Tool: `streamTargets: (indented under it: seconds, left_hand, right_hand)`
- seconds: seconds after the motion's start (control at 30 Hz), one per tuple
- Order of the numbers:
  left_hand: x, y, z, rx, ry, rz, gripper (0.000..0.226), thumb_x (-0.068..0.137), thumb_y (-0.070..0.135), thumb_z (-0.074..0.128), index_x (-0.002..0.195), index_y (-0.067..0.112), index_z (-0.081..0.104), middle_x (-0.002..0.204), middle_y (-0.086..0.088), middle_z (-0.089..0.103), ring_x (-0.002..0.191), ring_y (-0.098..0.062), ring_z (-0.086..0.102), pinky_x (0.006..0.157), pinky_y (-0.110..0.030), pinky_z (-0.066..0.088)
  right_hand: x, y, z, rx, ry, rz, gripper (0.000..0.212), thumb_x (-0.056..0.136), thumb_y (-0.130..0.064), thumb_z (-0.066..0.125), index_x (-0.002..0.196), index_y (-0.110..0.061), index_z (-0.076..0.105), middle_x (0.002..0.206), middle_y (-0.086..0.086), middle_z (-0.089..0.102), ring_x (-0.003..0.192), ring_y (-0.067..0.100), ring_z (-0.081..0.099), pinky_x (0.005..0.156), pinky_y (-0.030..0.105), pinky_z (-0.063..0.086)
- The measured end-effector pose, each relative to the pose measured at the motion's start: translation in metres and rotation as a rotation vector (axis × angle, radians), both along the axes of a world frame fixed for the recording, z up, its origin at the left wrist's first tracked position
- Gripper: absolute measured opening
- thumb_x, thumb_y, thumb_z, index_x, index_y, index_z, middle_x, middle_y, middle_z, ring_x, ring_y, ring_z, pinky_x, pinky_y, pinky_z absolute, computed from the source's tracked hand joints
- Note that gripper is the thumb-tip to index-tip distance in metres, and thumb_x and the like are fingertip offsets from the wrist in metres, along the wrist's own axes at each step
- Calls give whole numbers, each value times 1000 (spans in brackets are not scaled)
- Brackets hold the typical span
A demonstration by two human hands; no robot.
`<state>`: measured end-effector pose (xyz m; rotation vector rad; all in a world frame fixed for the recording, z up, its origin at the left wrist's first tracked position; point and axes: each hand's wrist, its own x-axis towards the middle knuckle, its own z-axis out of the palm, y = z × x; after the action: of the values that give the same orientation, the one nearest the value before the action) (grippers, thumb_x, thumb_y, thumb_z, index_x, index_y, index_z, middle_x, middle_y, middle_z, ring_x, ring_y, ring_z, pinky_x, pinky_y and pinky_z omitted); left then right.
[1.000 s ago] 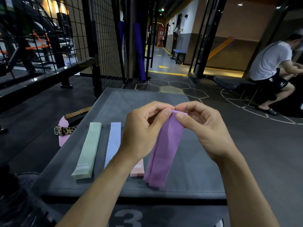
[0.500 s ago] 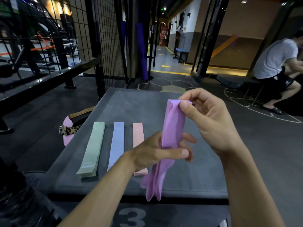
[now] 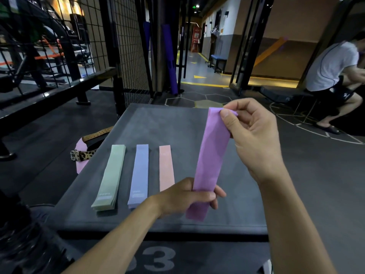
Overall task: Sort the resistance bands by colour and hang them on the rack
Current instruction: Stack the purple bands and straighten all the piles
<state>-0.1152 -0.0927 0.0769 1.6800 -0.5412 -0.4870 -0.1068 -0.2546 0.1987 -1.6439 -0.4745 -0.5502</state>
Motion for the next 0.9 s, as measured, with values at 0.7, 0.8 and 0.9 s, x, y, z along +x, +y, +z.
streamTargets:
  seconds: [0.7,0.8,0.9]
  left_hand:
    - [-21,5,-71,-71,271,274,20,104,13,53,114,-2,61,94,-14,69,83,-31,66,78,-38,57]
    - [-24,4,-73,-80,288,285,11,103,8,53,100,-1,58,83,-15,69,80,-33,69,72,-39,59]
    - [-24,4,-77,-58,294,341,14,102,9,56,104,-5,59,82,-12,72,78,-30,72,73,-39,59]
  right_hand:
    - [35,-30,-24,135,98,-510,6,93,-24,64,97,-21,68,85,-7,73,74,2,67,67,21,52]
    - [38,-36,-32,131,126,-547,5,92,-23,63,94,-21,68,81,-8,73,70,0,66,69,23,54]
    - [41,-42,-41,133,157,-564,4,92,-22,63,91,-22,67,79,-8,73,68,1,66,71,24,55]
